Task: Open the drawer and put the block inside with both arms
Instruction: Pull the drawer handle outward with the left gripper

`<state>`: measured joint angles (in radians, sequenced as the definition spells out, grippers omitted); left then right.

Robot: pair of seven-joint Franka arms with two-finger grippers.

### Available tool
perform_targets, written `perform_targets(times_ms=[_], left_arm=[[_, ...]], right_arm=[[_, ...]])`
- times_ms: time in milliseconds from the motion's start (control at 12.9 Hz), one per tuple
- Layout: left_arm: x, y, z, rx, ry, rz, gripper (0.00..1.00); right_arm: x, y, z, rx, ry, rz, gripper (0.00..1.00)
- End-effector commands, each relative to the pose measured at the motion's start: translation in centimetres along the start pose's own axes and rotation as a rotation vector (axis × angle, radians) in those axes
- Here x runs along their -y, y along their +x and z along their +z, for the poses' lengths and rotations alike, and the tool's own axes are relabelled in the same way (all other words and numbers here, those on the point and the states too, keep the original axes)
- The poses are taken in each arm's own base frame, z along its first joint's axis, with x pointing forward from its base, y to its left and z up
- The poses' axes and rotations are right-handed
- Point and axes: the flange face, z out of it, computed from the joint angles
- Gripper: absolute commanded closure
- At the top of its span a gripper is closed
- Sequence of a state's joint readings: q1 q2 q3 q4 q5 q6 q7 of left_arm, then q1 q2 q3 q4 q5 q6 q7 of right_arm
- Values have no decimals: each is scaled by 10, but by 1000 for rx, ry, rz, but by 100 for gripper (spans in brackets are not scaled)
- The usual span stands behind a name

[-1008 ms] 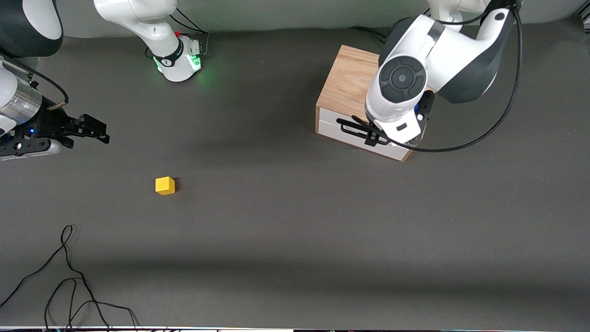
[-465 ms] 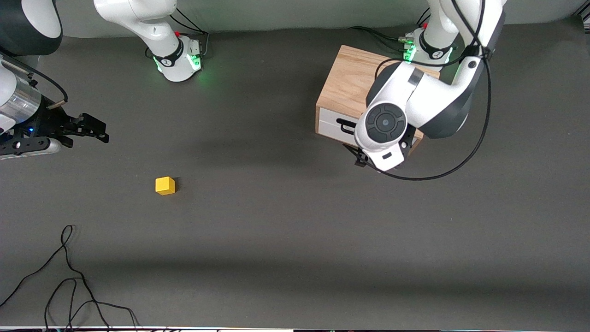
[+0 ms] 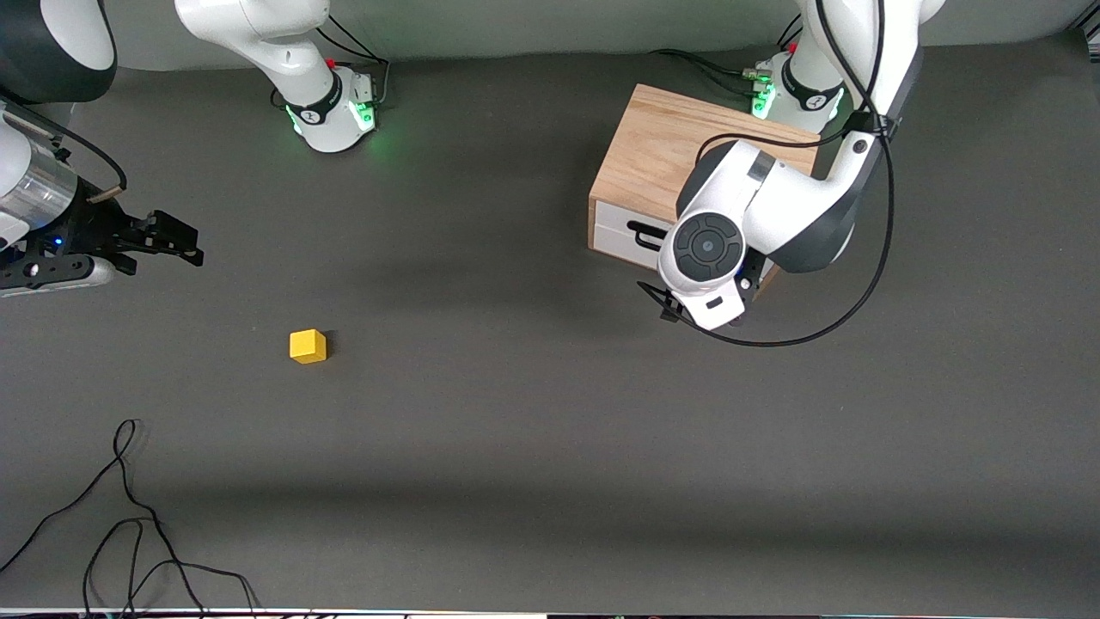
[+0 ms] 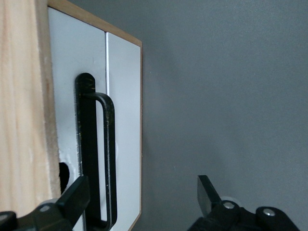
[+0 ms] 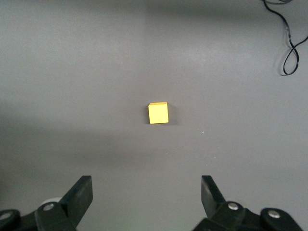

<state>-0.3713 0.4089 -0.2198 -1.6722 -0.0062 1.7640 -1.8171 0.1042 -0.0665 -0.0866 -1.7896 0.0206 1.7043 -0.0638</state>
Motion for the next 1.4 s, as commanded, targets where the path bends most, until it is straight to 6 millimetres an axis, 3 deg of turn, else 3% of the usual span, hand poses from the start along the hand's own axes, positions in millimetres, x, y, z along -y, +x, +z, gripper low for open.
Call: perform_targets(times_ms=[0, 698, 1318], left_arm=[[4, -1, 15, -25, -21, 19, 0], [5, -13, 59, -34, 9, 24, 0], [-2, -15, 76, -44, 20, 33, 0]], right_arm=[[1, -5, -7, 0, -8, -28, 0], [2, -6, -8, -3, -8, -28, 0], [-3, -5, -12, -21, -9, -7, 0]])
